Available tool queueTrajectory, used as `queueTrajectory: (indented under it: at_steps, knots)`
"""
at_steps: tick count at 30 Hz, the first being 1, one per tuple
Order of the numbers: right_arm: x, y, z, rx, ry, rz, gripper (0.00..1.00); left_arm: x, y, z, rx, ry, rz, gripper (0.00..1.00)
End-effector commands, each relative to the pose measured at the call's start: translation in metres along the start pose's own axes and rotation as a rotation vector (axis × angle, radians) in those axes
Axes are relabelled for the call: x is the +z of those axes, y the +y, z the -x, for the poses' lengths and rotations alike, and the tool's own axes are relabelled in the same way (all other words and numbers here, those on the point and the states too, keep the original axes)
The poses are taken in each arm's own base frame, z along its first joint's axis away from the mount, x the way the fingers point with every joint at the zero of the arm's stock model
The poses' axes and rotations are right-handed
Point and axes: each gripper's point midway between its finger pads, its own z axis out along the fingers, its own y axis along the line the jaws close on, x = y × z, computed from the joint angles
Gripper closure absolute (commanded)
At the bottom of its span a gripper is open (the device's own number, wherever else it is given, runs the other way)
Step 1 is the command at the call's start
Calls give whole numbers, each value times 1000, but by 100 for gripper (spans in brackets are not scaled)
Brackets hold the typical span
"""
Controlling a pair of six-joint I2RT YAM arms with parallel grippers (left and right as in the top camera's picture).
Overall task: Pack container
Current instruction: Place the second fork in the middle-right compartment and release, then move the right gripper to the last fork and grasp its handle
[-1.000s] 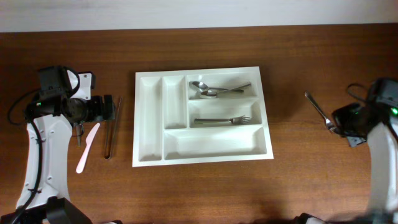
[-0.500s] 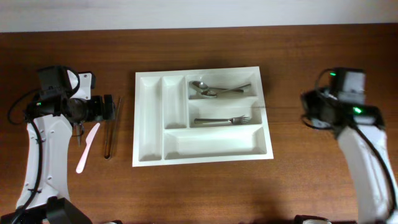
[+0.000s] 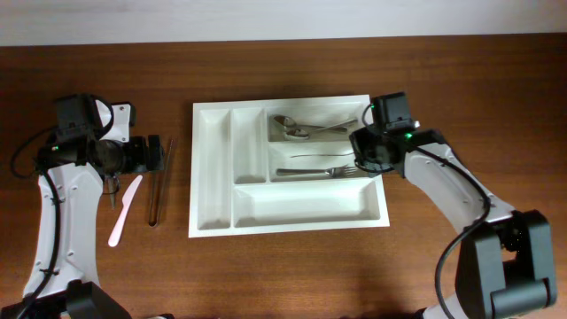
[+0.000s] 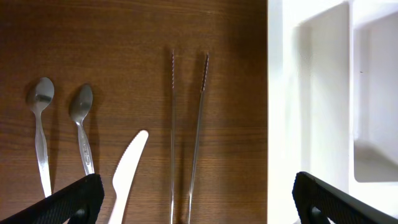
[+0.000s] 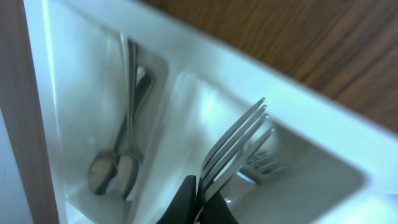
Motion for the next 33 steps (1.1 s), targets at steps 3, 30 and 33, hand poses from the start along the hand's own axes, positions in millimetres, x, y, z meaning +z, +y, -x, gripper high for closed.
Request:
queueTrajectory:
  at_steps: [3, 30, 33]
  knots:
    - [6, 6, -21, -3, -3, 10, 96, -3, 3, 7, 13, -16, 5, 1]
    - [-159, -77, 204, -481, -385, -324, 52, -3, 3, 7, 13, -16, 5, 1]
    - [-165, -98, 231, -569, -383, -383, 89, -3, 3, 7, 13, -16, 5, 1]
